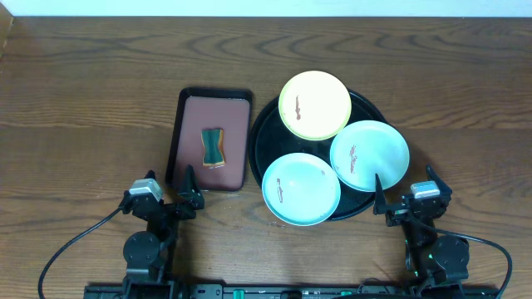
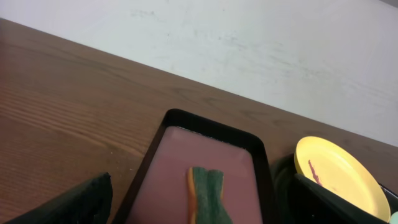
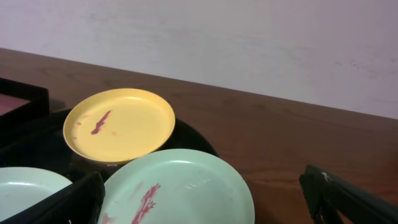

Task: Clean dirty plates on tray and stack at the side
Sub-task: 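Lower the left gripper onto the green-yellow sponge in the tray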

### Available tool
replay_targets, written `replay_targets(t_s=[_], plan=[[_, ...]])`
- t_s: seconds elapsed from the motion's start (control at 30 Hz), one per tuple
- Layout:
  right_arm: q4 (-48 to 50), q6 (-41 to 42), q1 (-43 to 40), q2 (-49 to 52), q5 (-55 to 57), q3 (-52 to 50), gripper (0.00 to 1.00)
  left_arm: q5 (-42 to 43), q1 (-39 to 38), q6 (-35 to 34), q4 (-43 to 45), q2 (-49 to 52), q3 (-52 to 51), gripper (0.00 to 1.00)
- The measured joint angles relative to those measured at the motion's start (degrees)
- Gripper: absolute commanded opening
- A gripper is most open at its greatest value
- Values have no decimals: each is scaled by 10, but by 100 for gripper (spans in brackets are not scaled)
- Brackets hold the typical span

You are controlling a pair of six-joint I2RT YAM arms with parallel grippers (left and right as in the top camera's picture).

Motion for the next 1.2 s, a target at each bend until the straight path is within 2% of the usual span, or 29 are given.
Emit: replay_targets(t_s=[0.97, 1.2], plan=[[8, 0, 0, 0, -24, 0, 99, 0, 0, 0, 1, 0, 0, 90], [29, 0, 0, 1, -35, 10, 99, 0, 0, 4, 29, 1, 0, 90]])
